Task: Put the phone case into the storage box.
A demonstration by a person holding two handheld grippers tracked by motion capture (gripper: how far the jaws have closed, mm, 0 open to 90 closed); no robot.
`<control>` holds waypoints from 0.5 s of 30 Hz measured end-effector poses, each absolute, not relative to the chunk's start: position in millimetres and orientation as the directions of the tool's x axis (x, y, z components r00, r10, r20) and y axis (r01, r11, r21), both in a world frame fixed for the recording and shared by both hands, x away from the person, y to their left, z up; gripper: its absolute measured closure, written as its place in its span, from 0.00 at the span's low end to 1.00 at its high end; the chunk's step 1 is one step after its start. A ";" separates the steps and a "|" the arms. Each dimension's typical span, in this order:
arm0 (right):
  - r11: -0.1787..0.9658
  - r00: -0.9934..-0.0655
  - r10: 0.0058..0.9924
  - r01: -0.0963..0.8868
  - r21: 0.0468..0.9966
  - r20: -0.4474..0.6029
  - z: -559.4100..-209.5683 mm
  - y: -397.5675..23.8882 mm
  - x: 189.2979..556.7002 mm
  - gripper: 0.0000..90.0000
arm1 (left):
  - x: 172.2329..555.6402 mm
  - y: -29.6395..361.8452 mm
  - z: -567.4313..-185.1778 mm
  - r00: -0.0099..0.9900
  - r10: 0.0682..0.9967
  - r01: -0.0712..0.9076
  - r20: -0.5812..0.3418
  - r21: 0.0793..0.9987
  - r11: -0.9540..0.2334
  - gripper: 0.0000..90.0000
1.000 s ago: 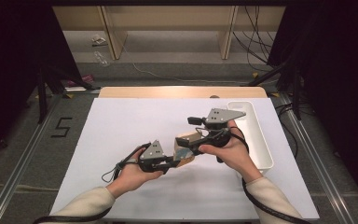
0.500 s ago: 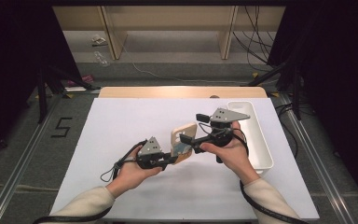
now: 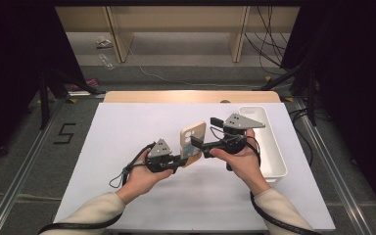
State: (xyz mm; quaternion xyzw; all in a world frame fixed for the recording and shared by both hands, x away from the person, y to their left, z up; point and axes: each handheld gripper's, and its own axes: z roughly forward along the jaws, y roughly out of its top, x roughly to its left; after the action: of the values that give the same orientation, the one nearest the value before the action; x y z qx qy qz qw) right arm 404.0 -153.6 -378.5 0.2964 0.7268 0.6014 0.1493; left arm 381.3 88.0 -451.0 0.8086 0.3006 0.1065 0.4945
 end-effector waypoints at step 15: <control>0.073 -0.753 0.641 0.253 0.965 0.149 -381.4 -148.6 402.0 0.00 | 385.1 81.3 -451.3 0.775 0.616 0.407 -0.141 0.858 -0.315 0.88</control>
State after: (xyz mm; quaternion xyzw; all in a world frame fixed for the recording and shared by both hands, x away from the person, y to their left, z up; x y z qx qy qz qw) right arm 402.0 -148.6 -381.4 0.3126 0.7148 0.6046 0.1604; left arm 385.1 81.3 -451.3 0.8038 0.3181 0.1065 0.4913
